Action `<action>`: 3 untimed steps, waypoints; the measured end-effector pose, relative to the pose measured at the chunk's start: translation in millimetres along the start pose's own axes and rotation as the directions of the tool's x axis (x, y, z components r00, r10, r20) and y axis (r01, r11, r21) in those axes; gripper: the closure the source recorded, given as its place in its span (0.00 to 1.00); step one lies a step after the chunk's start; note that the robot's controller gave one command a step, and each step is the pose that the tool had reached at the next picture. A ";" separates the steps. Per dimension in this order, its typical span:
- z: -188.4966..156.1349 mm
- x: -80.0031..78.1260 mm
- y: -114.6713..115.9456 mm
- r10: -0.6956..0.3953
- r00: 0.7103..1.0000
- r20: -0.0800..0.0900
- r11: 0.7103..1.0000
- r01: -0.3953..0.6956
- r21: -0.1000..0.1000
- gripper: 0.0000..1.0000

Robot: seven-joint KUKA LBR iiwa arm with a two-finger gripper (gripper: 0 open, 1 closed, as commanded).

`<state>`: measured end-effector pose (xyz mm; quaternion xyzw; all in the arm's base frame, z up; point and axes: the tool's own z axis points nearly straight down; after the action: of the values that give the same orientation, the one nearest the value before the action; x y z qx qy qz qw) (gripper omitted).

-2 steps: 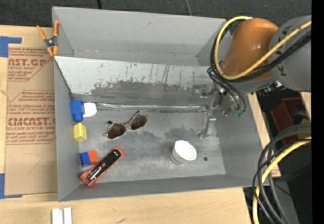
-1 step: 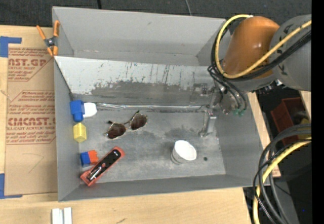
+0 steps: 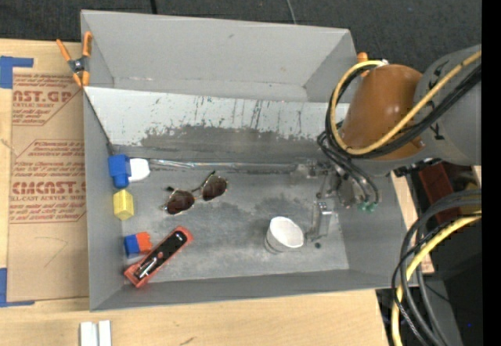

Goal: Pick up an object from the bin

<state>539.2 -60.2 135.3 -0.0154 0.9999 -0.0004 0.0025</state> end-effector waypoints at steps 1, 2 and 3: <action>20.9 28.0 6.1 -0.116 0.993 -0.013 0.993 0.116 -0.003 0.00; 45.0 25.3 9.7 -0.363 0.932 0.000 0.932 0.363 0.000 0.00; 60.7 28.4 28.2 -0.498 0.867 -0.010 0.867 0.497 -0.008 0.00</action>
Offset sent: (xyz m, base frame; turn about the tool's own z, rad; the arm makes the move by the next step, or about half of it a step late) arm -0.0301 0.0105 -0.0653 -0.4629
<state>510.3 -33.0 74.4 -0.2723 0.9622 0.0013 -0.0033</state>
